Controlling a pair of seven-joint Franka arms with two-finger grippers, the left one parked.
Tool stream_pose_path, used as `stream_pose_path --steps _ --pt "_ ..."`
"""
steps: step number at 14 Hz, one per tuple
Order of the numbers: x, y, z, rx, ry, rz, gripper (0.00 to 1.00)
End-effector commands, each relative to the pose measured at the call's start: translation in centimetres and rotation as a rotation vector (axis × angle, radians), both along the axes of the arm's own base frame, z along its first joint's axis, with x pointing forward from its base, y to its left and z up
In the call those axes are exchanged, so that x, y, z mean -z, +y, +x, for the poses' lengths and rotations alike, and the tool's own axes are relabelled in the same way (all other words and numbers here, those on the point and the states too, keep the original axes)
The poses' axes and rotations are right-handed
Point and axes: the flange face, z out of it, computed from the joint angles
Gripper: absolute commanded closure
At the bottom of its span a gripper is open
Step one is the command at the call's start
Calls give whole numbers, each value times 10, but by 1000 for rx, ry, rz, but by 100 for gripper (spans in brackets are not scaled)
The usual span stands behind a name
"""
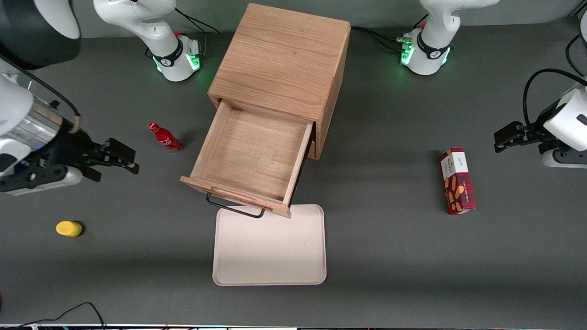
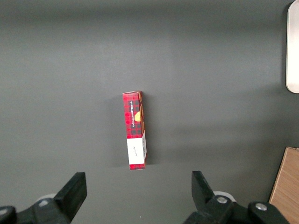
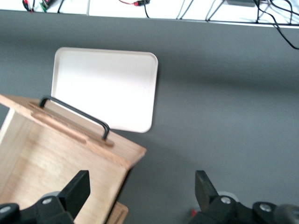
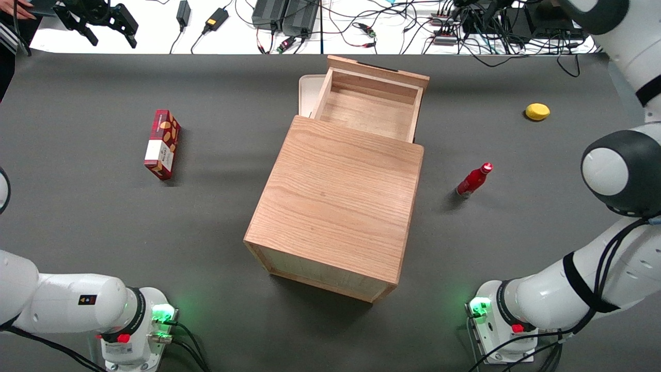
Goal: Close top drawer
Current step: 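Move the right gripper toward the black handle of the open drawer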
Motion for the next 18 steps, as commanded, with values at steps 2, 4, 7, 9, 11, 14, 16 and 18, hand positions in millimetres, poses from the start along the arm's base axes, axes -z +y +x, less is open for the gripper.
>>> stream_pose_path --steps 2,4,7,9,11,14,16,18 --pt "19 29 24 12 -52 42 0" --pt "26 49 29 -4 -79 71 0" --pt "44 72 38 -8 -105 90 0" --pt "52 78 43 -12 -117 118 0" --pt "57 85 43 -27 -106 152 0" --pt "69 85 47 -203 -132 112 0" --pt "75 85 49 -325 -153 80 0" --pt "82 85 54 -425 -180 62 0"
